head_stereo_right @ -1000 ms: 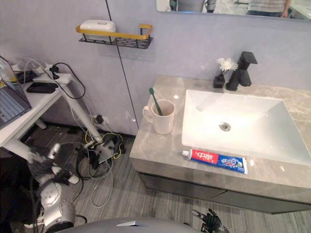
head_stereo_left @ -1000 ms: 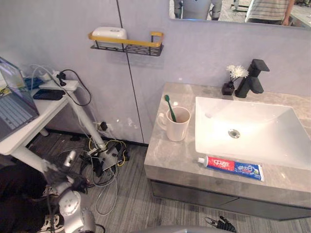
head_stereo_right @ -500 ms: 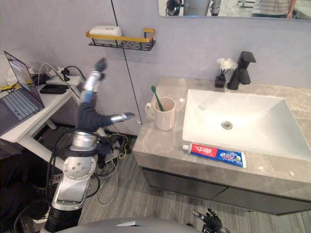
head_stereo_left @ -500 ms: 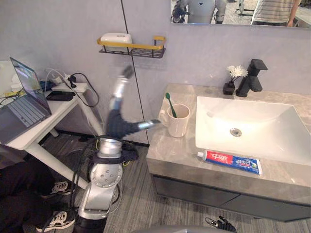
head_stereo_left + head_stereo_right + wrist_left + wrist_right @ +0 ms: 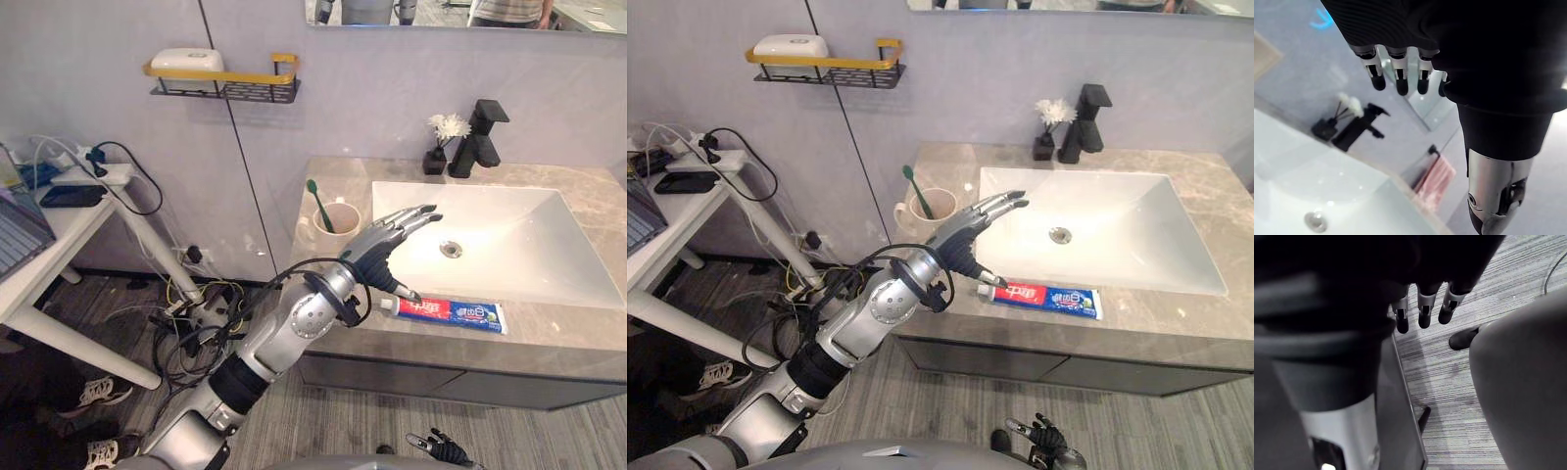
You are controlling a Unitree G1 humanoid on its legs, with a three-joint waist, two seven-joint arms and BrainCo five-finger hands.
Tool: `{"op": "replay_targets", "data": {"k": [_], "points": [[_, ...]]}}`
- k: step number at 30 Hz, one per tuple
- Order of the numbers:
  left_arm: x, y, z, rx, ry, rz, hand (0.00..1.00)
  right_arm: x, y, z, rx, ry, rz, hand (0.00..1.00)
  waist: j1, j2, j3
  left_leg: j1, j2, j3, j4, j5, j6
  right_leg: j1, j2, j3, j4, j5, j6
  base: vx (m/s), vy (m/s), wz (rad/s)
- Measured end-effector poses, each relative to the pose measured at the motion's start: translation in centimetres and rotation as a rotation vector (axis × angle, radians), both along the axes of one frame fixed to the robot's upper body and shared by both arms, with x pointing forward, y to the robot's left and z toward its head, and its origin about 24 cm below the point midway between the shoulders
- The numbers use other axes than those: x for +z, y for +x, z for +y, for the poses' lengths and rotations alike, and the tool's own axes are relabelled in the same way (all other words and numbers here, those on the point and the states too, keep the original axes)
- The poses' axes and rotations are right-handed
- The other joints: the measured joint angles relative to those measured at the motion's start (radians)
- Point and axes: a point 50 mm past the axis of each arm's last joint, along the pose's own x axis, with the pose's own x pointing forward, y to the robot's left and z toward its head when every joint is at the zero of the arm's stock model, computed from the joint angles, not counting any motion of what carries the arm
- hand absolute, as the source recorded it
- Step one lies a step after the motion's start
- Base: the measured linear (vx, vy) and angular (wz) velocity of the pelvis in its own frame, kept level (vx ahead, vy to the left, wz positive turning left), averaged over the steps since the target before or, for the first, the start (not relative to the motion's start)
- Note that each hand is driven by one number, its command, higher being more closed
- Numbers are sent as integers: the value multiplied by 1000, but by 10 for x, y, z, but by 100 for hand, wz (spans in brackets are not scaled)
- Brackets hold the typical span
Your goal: Organize washtable
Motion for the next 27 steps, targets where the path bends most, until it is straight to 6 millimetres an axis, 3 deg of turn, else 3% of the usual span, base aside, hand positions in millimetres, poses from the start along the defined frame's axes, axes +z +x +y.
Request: {"op": "replay_targets", "data": {"k": [5, 9, 27], "points": [[-28, 4, -2, 9, 116, 69, 0, 1, 4, 1, 24, -3, -14, 0, -12, -4, 3, 1, 0, 0, -4, 0, 0, 0, -1, -5, -5, 3, 2, 0, 0, 0], [-44, 7, -4, 7, 181, 118, 0, 2, 8, 2, 30, -4, -28, 0, -40, -9, 9, 2, 0, 8, -11, 1, 0, -5, -1, -2, -8, 6, 4, -9, -1, -6], [-63, 4, -11, -42, 282, 167, 0, 4, 20, 3, 36, -12, -56, 0, -84, -19, 50, 19, 1, 18, -35, 5, -1, -8, -1, -11, -9, 13, 9, 3, 3, -2]]}}
